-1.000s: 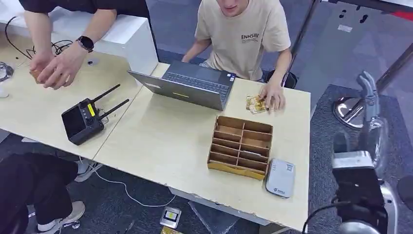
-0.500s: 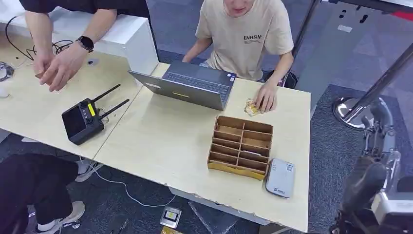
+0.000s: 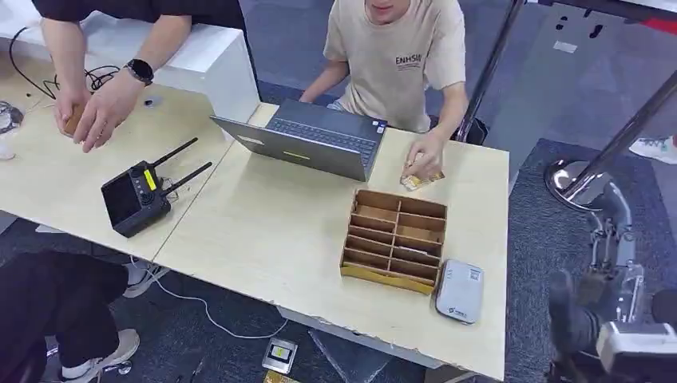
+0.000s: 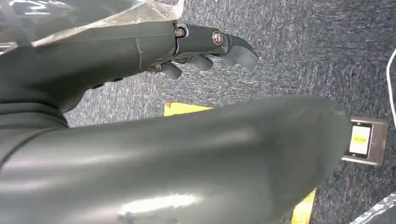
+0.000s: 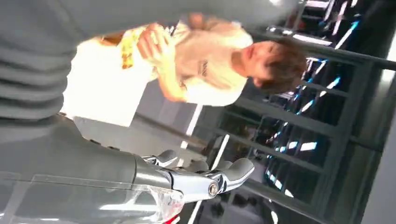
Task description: Pass the card to the sensor for recognition and then transmit it.
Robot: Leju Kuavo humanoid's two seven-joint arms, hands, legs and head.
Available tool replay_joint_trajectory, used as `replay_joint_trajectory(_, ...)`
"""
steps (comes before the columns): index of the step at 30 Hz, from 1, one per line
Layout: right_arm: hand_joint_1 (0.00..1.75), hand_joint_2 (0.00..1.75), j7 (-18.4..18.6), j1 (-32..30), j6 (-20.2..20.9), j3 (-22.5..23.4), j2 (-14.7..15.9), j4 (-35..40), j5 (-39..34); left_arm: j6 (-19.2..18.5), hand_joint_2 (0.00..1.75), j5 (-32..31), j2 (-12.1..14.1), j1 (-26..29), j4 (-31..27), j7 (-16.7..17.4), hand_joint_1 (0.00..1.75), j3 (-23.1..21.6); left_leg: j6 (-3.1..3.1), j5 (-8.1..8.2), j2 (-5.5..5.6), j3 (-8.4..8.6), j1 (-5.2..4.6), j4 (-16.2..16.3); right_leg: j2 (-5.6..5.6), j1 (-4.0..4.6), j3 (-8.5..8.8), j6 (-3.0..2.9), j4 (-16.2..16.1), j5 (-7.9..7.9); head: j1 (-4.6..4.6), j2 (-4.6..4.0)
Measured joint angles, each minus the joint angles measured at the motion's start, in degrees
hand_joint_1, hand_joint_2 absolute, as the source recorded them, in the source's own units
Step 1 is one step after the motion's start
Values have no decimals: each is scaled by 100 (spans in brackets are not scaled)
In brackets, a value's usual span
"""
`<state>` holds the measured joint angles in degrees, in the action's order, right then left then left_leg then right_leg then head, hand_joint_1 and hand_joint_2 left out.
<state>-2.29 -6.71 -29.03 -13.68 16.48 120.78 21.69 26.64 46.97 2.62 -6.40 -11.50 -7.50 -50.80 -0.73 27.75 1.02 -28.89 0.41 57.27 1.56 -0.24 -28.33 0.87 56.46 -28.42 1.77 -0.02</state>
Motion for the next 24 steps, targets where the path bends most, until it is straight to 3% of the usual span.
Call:
replay_joint_trajectory(4,0,175,408,2,-4,-140,17,-81,670,4,0,24,4,-2,0,0,0,37,0,0,1,-1,0,-1,0,0,1,0,0,0,-2,0)
replay_joint_trajectory(14,0,175,1187,157,-488,-953,166,-610,2015,2,0,-52,4,-11,0,11,0,37,0,0,0,-2,0,-1,0,0,0,0,0,0,-2,0)
replay_joint_trajectory(24,0,175,1272,525,-647,-1665,240,-1458,2375,-52,0,-166,4,-16,0,9,0,35,0,0,0,-1,1,-1,0,1,0,0,0,0,0,0)
